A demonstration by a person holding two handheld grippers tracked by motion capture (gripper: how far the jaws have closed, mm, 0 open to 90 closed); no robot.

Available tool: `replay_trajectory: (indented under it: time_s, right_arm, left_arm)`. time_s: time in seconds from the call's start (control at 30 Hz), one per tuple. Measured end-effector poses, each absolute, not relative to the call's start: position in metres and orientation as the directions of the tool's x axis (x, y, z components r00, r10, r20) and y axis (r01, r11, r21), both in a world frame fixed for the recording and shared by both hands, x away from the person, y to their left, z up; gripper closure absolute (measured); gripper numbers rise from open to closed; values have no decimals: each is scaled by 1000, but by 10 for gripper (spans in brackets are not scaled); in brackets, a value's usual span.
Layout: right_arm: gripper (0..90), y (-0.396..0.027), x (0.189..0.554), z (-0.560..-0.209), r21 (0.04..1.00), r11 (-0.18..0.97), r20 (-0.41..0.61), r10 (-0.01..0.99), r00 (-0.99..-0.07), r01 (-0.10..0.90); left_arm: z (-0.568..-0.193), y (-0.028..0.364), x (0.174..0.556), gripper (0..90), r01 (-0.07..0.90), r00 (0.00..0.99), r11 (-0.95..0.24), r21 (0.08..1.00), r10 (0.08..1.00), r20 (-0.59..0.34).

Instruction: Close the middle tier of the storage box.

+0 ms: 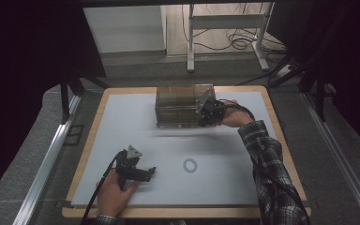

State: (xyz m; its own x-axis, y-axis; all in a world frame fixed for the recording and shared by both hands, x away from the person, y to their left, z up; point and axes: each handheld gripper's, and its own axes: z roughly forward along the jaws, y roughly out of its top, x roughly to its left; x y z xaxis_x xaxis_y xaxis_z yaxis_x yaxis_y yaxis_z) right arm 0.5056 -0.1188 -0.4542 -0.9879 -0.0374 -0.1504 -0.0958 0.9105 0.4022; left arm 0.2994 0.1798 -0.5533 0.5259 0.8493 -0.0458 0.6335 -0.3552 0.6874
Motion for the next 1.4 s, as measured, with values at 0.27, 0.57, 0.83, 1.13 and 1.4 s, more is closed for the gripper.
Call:
replay_trajectory:
  time_s: [0.27,0.57,0.83,1.13,1.4]
  right_arm:
    - [847,-118,499,-454,404,909,-151,-47,-987,-105]
    - [846,-119,492,-453,396,910,-158,-63,-986,-121]
    - [844,-119,485,-453,388,911,-165,-78,-983,-137]
    - [847,-121,478,-455,386,911,-172,-84,-982,-146]
    - [848,-121,471,-457,378,913,-181,-93,-979,-157]
  left_arm:
    - [-553,180,299,0,634,526,-355,687,849,-46]
    - [-553,180,299,0,634,526,-357,686,849,-45]
    - [-553,180,299,0,634,526,-356,686,849,-45]
    - [-553,180,299,0,634,525,-354,687,850,-47]
    - [-553,180,299,0,634,526,-355,687,849,-46]
